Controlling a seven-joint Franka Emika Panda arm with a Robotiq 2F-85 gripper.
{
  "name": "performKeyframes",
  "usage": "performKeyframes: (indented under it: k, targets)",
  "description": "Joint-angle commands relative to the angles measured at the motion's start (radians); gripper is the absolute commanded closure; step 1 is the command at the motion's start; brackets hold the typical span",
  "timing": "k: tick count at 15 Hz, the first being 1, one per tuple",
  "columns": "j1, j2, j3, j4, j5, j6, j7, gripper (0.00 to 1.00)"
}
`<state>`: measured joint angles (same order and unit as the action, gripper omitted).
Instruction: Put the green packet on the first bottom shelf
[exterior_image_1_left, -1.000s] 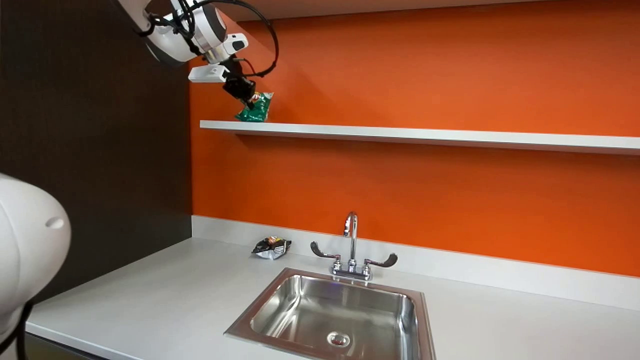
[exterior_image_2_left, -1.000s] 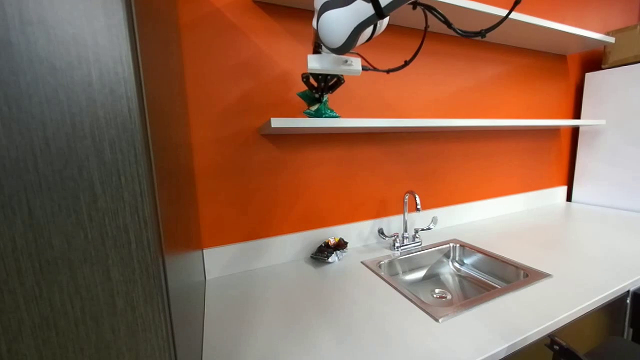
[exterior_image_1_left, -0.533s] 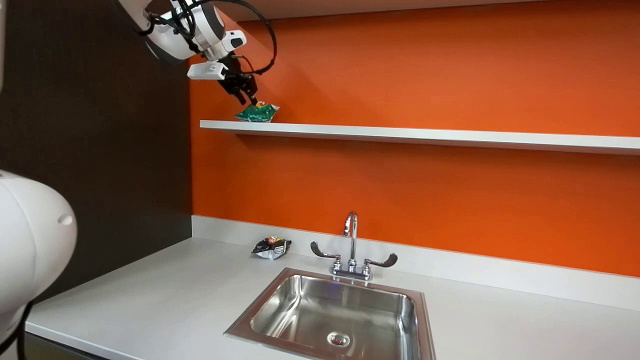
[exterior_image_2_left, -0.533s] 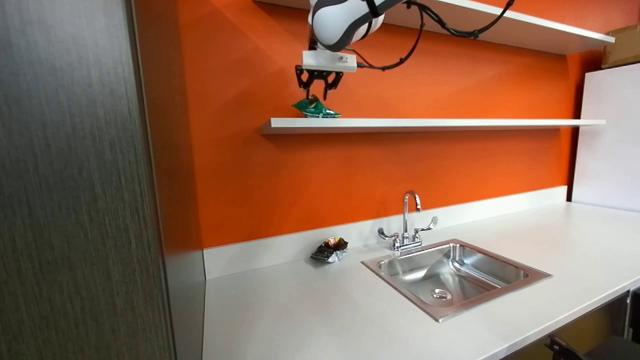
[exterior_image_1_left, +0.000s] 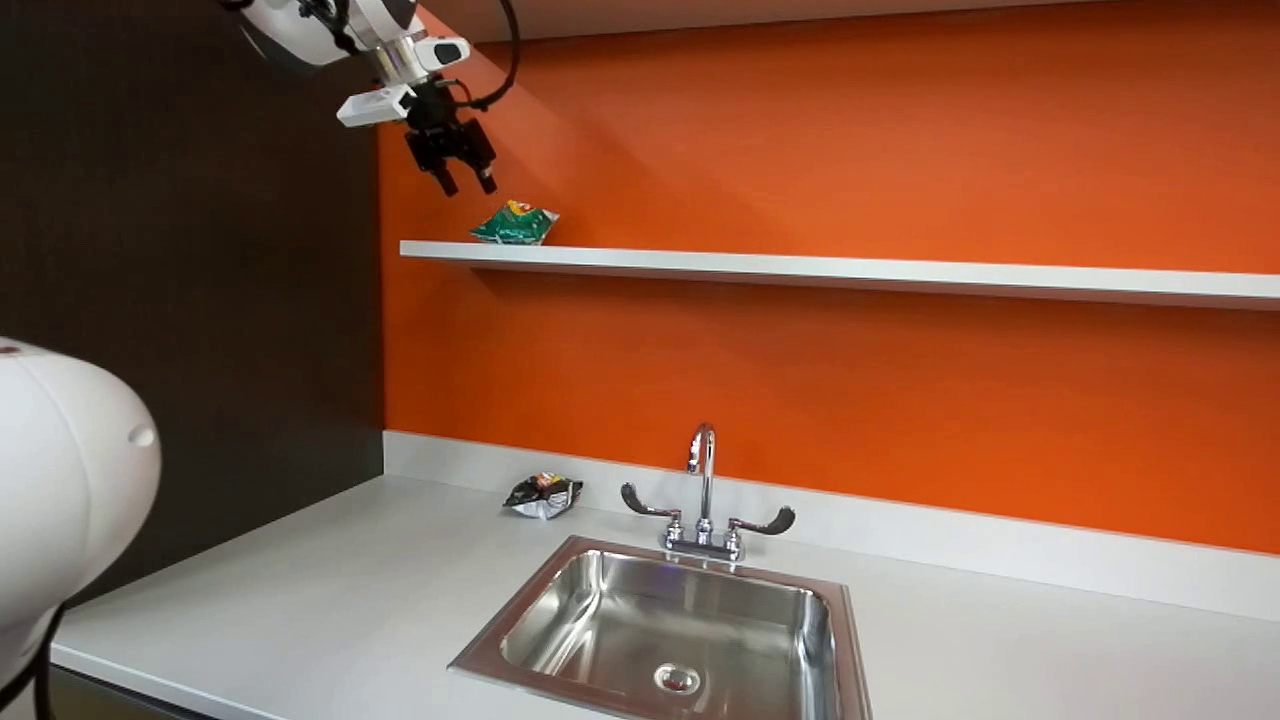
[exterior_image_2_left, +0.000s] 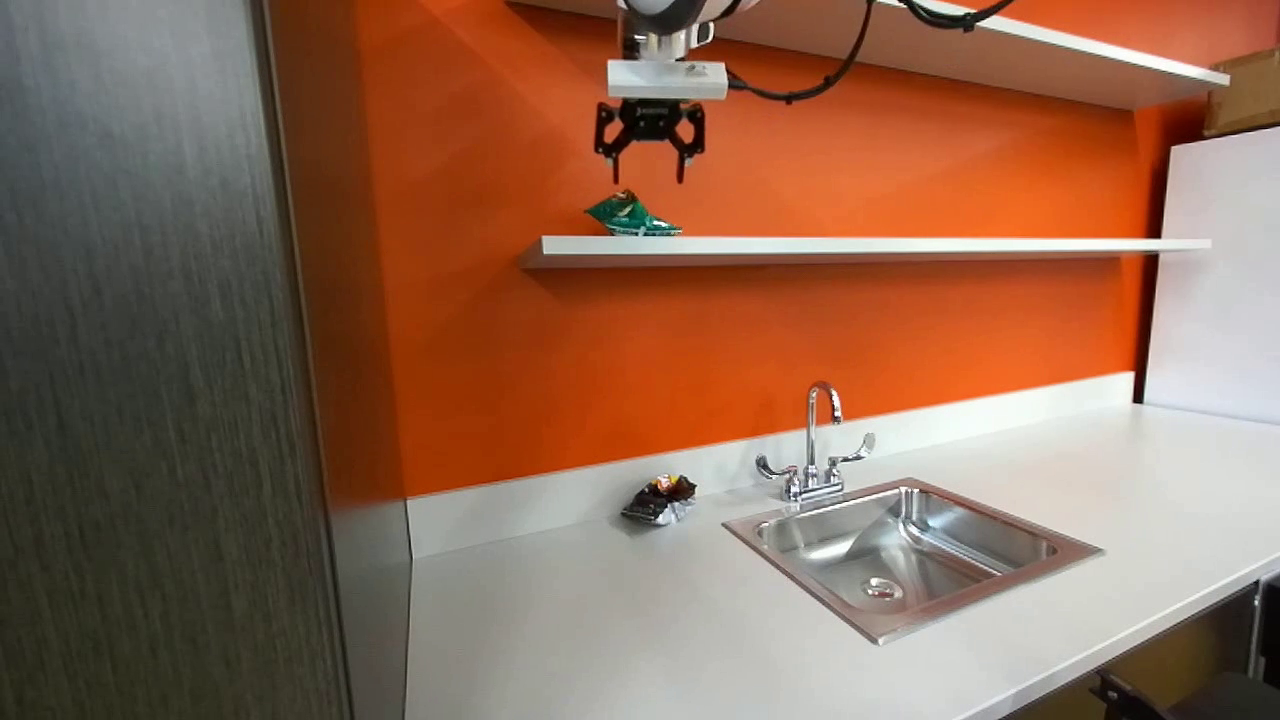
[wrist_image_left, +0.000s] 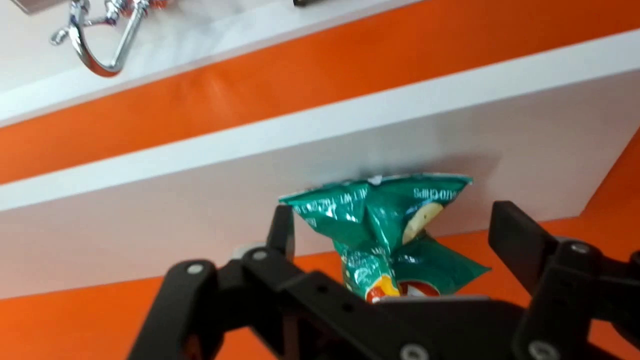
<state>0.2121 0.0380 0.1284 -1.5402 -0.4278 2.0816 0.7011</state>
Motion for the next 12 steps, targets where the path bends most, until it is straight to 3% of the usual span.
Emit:
performKeyframes:
  k: [1, 6, 9, 12]
  targets:
    - [-0.007, -0.119, 0.025, -0.099, 0.118, -0.164, -0.071, 0.00]
    - [-0.020, -0.263, 0.023, -0.279, 0.335, -0.312, -0.248, 0.00]
    - [-0.025, -0.340, 0.008, -0.428, 0.429, -0.334, -0.404, 0.00]
    - [-0.023, -0.396, -0.004, -0.578, 0.446, -0.302, -0.560, 0.00]
